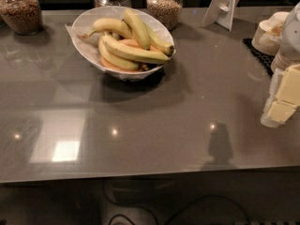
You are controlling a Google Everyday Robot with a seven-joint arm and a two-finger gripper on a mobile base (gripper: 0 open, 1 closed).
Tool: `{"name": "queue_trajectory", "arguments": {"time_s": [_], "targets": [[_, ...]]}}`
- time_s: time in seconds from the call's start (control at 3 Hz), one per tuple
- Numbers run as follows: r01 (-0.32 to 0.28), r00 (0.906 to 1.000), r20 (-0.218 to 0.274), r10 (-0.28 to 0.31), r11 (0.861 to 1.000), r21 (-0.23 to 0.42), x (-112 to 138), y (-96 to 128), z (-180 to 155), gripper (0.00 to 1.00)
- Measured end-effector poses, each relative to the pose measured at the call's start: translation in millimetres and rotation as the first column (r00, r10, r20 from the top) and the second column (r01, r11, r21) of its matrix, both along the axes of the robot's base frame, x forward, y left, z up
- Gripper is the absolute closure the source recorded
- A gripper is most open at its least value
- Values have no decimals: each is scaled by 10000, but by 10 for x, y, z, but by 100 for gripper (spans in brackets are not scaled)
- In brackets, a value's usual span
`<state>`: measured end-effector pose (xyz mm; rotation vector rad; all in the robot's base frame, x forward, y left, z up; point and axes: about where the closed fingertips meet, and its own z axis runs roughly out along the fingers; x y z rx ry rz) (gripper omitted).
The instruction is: Pick banana from white bowl
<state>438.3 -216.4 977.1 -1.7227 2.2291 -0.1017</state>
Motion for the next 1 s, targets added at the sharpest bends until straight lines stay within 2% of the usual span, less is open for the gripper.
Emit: {"name": "queue_trajectory", "arguments": {"time_s": [0.33, 0.67, 1.0], "targets": [[0, 10000, 2, 0, 10000, 1, 0, 0, 0, 0], [39, 9986, 520, -66, 9986, 521, 169, 119, 42, 0], [45, 9899, 1396, -260, 9884, 1518, 595, 465, 122, 0]]}}
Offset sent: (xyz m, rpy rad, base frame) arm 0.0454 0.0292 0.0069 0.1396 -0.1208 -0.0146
